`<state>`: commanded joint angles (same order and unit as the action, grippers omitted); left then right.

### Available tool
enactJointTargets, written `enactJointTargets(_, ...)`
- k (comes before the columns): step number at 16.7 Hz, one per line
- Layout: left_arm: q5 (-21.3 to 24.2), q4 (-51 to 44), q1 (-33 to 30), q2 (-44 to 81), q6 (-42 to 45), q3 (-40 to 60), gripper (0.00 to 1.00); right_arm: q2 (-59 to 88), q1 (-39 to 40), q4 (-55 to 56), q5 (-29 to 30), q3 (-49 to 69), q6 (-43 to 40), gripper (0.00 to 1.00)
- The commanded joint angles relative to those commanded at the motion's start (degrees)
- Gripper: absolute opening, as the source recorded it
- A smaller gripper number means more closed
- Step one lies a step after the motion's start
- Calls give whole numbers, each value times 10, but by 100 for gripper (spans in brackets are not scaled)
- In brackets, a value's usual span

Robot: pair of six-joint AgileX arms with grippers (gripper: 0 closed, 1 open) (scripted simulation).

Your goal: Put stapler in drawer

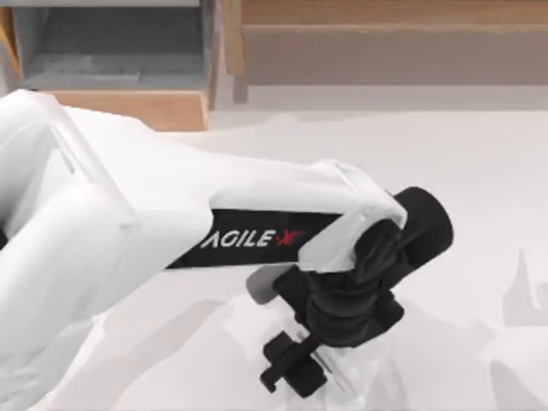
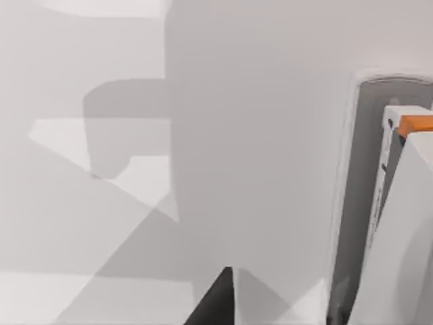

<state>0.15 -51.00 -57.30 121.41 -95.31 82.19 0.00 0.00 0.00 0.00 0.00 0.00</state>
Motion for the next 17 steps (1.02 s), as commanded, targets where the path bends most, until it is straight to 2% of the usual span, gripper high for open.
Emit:
enactJointTargets(6,0,0,0,0,0,0,2,0,0,0,0,0,0,100)
enactJointTargets(17,0,-10,0,-5,0,6,0,0,0,0,0,0,0,100)
